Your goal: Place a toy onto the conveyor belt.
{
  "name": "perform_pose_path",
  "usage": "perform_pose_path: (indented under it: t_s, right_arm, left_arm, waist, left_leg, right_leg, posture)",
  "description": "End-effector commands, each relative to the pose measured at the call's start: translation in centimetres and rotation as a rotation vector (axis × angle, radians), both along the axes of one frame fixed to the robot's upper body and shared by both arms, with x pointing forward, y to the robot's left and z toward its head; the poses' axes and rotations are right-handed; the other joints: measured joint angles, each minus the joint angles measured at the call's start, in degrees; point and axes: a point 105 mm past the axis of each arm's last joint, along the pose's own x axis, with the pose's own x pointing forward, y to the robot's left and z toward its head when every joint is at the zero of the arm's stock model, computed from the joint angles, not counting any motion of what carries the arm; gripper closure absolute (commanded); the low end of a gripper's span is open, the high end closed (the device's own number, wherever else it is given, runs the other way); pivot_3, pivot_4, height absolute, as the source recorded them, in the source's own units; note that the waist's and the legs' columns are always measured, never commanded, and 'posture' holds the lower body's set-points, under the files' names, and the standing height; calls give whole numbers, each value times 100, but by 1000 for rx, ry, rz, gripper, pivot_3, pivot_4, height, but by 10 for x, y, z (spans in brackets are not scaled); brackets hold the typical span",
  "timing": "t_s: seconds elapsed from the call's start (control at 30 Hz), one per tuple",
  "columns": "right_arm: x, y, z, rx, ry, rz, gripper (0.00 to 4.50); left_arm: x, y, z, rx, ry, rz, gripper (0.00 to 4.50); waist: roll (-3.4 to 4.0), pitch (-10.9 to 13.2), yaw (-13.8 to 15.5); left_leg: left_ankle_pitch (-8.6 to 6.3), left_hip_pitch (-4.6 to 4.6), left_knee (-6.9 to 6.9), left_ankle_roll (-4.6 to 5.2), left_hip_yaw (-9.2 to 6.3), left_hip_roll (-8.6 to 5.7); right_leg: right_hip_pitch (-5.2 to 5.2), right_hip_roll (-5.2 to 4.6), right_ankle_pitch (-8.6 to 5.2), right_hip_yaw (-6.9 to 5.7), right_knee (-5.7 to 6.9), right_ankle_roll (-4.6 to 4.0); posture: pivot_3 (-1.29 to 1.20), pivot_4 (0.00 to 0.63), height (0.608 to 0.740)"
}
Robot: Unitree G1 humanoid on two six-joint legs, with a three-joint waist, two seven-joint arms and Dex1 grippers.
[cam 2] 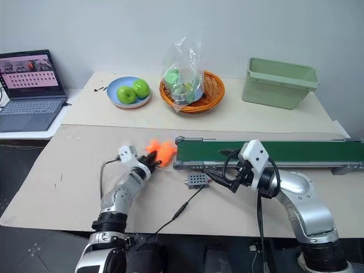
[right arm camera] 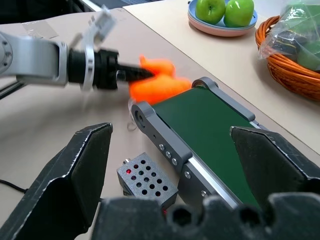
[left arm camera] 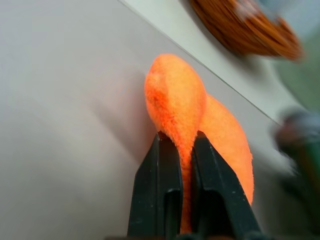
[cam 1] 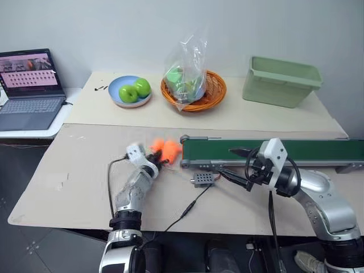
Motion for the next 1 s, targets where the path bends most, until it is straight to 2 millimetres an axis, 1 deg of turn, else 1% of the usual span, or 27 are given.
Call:
perform_pose_path:
  t_s: [0.03,0.07,0.1,0.13,0.17,0.2,0.23,0.27,0.33,0.4,0.43,0.5,0.63,0.73,0.83,1.0]
  right_arm:
    - [0,-1,11,-1,-53,4,0]
    - [0,-1,11,-1,-52,5,0]
    - [0,0,11,1,-51,8,0]
    - [0,1,10,3,-51,9,0]
    - [1,1,10,4,-52,10,0]
    - [1,2,11,6,-53,11,0]
    - [2,2,11,9,-55,12,0]
    - [2,3,11,11,-57,14,0]
    - [3,4,11,12,-59,14,0]
    - [4,3,12,14,-66,6,0]
    - [3,2,12,16,-68,1,0]
    - [2,1,12,19,-72,-8,0]
    - [-1,0,12,22,-73,-19,0]
    - [-3,0,11,24,-71,-30,0]
    - [-4,-1,11,25,-72,-35,0]
    - [-5,-2,11,22,-73,-41,0]
  left_arm:
    - [-4,19,95,642,-381,152,4492]
    - [-10,5,116,843,-512,135,4492]
    - [-18,-23,131,1085,-668,68,4492]
    - [-27,-52,135,1293,-816,-14,4492]
    - [-38,-81,127,1485,-960,-126,4492]
    - [-47,-102,111,1628,-1073,-242,4492]
    - [-54,-113,95,1712,-1142,-329,4492]
    - [-58,-119,80,1754,-1186,-412,4492]
    - [-62,-122,63,1783,-1227,-496,4492]
    - [-64,-125,38,1834,-1259,-642,4492]
    - [-62,-125,29,1843,-1263,-695,4492]
    - [-58,-125,21,1866,-1272,-759,4492]
    - [-46,-126,16,1906,-1274,-801,4492]
    - [-39,-133,14,1914,-1272,-820,4492]
    - [-34,-138,17,1916,-1277,-807,4492]
    - [-31,-141,24,1873,-1287,-786,4492]
  waist:
    - [-3,2,10]
    - [-9,6,31]
    - [-10,7,47]
    - [-9,6,98]
    - [-4,3,159]
    - [4,-1,235]
    - [9,-4,257]
    - [27,-15,267]
    - [30,-17,211]
    - [16,-9,140]
    - [17,-8,108]
    - [18,-7,102]
    - [18,-7,90]
    - [18,-7,87]
    - [18,-7,88]
    - [17,-7,52]
  left_leg:
    - [0,0,0,0,0,-1]
    - [0,-2,-1,0,0,-1]
    - [0,-7,-2,-1,0,-2]
    - [0,-8,-2,-3,1,-3]
    - [-5,-8,-2,-15,0,-4]
    - [-9,-8,0,-27,0,-5]
    - [-10,-4,0,-28,0,-10]
    - [-9,-3,-1,-29,-2,-13]
    - [-23,8,0,-34,10,-16]
    - [-30,-8,2,-33,12,-9]
    - [-30,-21,2,-34,13,-6]
    - [-28,-45,0,-34,6,-3]
    - [-28,-42,9,-34,3,-3]
    - [-28,-43,12,-34,6,-6]
    - [-28,-42,13,-34,5,-6]
    - [-28,-43,13,-34,6,-5]
  right_leg:
    - [0,0,0,0,0,0]
    - [-2,0,0,0,-1,0]
    - [-6,0,0,-2,-1,0]
    - [-6,0,1,-3,-2,-1]
    - [1,-3,1,-8,-6,0]
    - [5,-6,2,-12,-12,1]
    - [21,-8,5,-11,-29,6]
    - [33,-7,10,-11,-47,13]
    - [57,-9,18,6,-77,25]
    - [31,-6,16,8,-72,29]
    - [12,-1,16,8,-66,28]
    - [-20,8,13,6,-49,24]
    - [-2,8,11,1,-51,28]
    - [0,4,14,3,-54,35]
    - [0,4,13,3,-51,36]
    - [-2,4,13,3,-51,36]
  posture:
    - [0,150,715]
    - [0,150,715]
    - [0,150,715]
    - [0,150,715]
    - [0,150,715]
    - [0,150,715]
    - [0,150,715]
    - [0,150,715]
    - [0,150,715]
    - [0,150,715]
    - [0,150,715]
    - [0,150,715]
    - [0,150,715]
    - [0,150,715]
    - [0,150,715]
    - [0,150,715]
